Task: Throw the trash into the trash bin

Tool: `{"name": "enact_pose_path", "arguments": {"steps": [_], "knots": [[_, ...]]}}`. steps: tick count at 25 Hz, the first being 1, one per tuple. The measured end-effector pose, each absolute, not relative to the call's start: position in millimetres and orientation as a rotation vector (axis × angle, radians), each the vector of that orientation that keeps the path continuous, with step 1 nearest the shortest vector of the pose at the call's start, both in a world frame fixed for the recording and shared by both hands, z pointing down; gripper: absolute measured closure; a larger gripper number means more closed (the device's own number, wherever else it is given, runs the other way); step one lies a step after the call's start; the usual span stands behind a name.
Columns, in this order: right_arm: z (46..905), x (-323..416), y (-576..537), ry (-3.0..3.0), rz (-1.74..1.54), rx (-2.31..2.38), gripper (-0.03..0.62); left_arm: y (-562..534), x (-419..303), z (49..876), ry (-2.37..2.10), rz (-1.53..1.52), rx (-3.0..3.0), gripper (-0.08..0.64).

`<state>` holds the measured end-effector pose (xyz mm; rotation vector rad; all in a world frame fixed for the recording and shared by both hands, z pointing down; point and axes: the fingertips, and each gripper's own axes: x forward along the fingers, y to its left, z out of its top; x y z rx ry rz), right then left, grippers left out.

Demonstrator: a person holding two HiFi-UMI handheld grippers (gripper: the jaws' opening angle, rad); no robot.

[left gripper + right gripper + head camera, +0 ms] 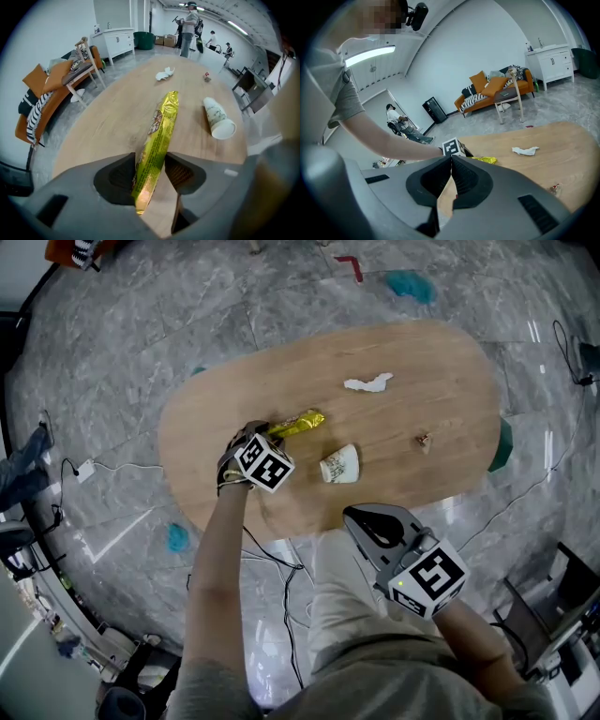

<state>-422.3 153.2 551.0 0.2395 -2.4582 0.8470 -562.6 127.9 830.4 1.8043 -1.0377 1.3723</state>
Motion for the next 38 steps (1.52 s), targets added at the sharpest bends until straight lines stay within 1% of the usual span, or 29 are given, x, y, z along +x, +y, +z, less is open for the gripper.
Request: {"name": "enact_pose_path", "arguments": {"steps": [5, 11, 38], "knots": [[548, -422, 156, -2.464, 0.844, 0.234, 0.583, 128, -561, 826, -1.064, 1.337, 1.806, 0.399], [541, -421, 153, -2.478, 0.830, 0.234, 0.583, 128, -555, 816, -1.075, 1.305, 1.808, 0.430], [468, -417, 154, -2.610, 0.676, 0.191, 0.583, 149, -533, 720, -1.245, 1.145, 1.817, 0.434]]}}
